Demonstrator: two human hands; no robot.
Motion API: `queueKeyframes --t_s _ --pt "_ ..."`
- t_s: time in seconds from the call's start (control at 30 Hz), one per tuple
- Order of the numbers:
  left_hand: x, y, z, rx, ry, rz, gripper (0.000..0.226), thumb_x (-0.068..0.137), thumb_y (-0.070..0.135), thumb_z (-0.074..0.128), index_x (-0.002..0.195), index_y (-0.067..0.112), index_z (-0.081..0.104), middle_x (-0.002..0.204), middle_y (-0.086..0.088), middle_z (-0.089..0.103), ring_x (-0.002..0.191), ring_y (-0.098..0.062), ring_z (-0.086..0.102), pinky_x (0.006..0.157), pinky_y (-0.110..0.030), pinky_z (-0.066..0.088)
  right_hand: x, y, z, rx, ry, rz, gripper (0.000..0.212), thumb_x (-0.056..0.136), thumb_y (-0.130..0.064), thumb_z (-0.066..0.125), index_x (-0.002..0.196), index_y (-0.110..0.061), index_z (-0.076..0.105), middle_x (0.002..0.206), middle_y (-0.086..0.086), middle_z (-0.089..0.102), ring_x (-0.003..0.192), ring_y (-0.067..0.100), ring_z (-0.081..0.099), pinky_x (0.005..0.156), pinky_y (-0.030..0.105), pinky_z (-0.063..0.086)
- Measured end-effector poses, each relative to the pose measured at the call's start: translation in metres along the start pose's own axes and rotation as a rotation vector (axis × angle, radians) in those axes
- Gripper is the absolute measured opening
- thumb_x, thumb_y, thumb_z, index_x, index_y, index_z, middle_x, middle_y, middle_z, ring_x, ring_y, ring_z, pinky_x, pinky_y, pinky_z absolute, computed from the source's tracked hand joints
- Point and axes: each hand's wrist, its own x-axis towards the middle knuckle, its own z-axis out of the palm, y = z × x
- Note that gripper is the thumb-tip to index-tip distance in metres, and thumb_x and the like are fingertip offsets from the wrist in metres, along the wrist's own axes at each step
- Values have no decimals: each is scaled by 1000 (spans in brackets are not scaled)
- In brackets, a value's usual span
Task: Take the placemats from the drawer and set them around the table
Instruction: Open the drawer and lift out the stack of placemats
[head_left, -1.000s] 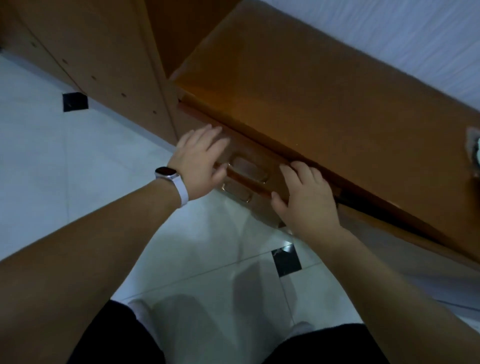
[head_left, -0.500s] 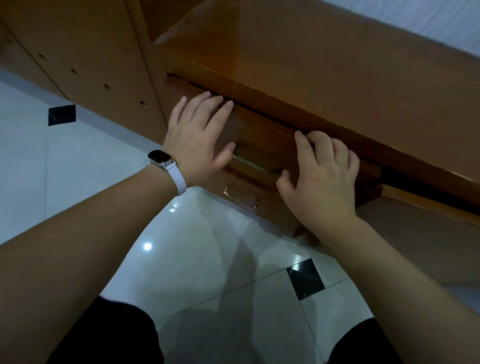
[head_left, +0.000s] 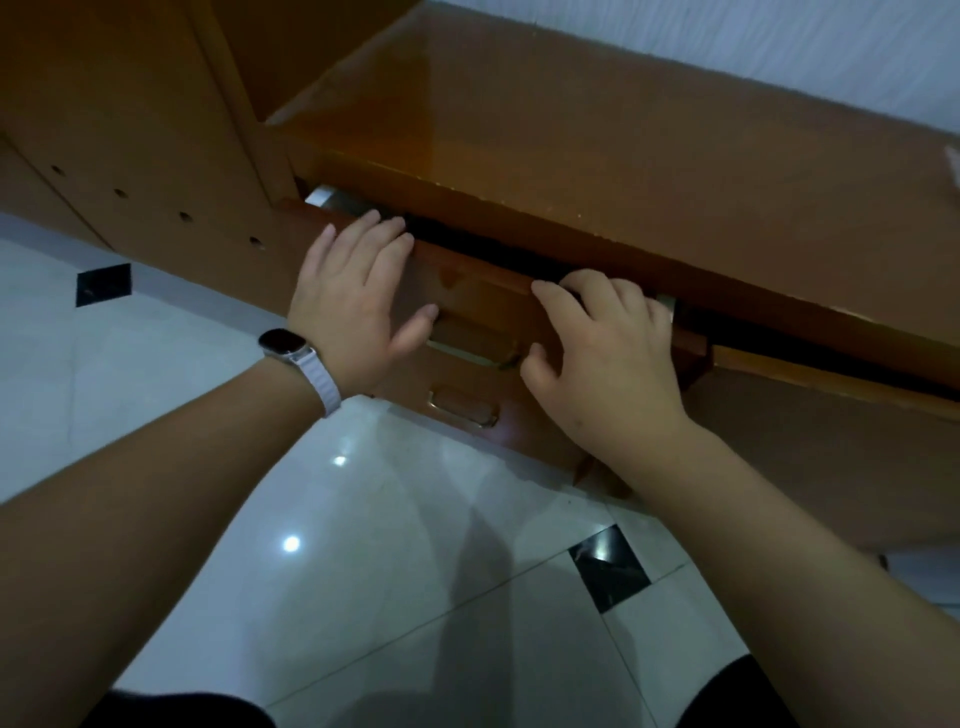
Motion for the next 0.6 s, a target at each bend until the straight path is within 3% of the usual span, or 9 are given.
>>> queueKeyframes --t_s 0.17,0.3,0.6 --pt "-1 -3 -21 67 56 123 62 89 61 49 115 7 59 114 -19 62 106 -38 56 93 -49 40 1 4 -17 96 -120 -24 44 92 -27 60 135 -17 58 117 5 57 102 27 52 86 43 49" --pt "-4 -11 -33 -43 19 160 51 92 53 48 109 9 65 100 -16 63 89 -35 56 74 -42 43 -2 0 -33 160 -243 -59 46 96 -34 56 141 -24 50 125 -1 52 111 21 49 93 36 47" --pt "-28 -17 -48 -187 19 222 40 93 44 57 111 11 69 97 -8 67 85 -29 59 71 -41 46 -2 -11 -51 195 -380 -113 36 96 -41 53 131 -31 55 113 -9 52 100 12 53 79 29 51"
